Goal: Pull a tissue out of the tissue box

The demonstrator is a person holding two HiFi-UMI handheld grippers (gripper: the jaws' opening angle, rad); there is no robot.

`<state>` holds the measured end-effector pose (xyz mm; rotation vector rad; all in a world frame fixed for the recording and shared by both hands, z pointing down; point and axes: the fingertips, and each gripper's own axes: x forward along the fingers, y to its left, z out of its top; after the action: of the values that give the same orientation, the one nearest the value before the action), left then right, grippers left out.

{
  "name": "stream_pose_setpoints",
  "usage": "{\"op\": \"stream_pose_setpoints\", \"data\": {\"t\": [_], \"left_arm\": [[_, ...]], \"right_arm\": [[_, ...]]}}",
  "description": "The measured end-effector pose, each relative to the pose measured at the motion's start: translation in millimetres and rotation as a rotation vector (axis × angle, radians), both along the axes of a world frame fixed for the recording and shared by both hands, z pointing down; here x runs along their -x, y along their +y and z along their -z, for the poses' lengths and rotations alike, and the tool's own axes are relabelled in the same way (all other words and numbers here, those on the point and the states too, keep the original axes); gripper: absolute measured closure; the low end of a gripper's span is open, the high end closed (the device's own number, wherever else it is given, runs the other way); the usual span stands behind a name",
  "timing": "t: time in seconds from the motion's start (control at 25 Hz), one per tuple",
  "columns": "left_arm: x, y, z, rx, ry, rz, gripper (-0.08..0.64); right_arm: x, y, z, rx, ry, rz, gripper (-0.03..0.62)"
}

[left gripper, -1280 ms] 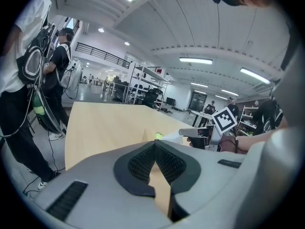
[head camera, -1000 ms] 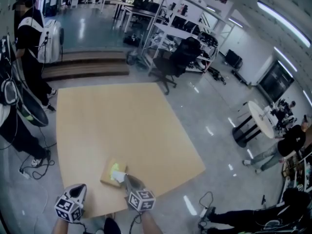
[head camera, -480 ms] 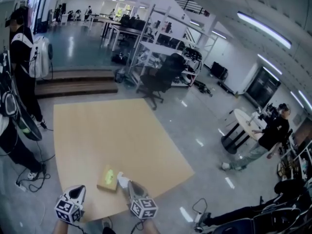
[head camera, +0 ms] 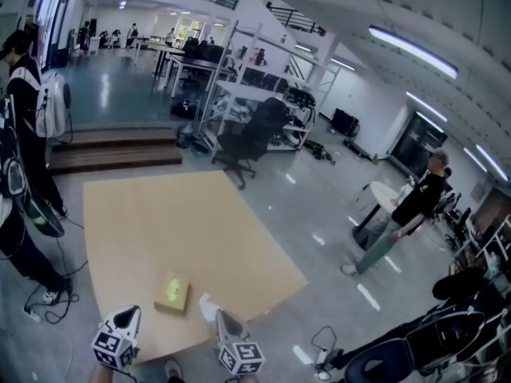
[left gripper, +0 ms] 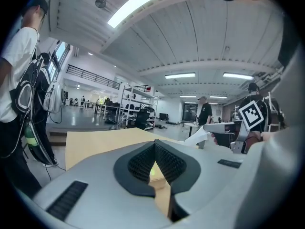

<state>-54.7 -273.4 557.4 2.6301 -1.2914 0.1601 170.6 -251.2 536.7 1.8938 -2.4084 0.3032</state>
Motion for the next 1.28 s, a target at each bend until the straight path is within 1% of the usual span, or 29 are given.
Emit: {"op": "stream_pose_setpoints", "data": {"t": [0.2,0.56,0.76,0.96,1.28], "left_arm": [[0,19,7,-0.026,0.002,0.004,0.552],[1,30,17,-0.039,-0.004,0.009,0.552],[-1,34,24,-0.050,-0.005,0.011,0.552],[10,38,22,-0.049,-0.006,0.014,0.552],[9,43,26,-0.067,-0.001,0.009,0.552]], "right_arm": [[-3,38,8,-0.018,0.008,-0.017,0.591],[-1,64,18,-0.037,0.017,-0.033,0.591],[-3,72,26,-0.048,0.021,-0.039,0.591],[7,77,25,-0.052,0.019,-0.040,0.591],[8,82,25,-0.057,0.028,-0.037,0.591]]}}
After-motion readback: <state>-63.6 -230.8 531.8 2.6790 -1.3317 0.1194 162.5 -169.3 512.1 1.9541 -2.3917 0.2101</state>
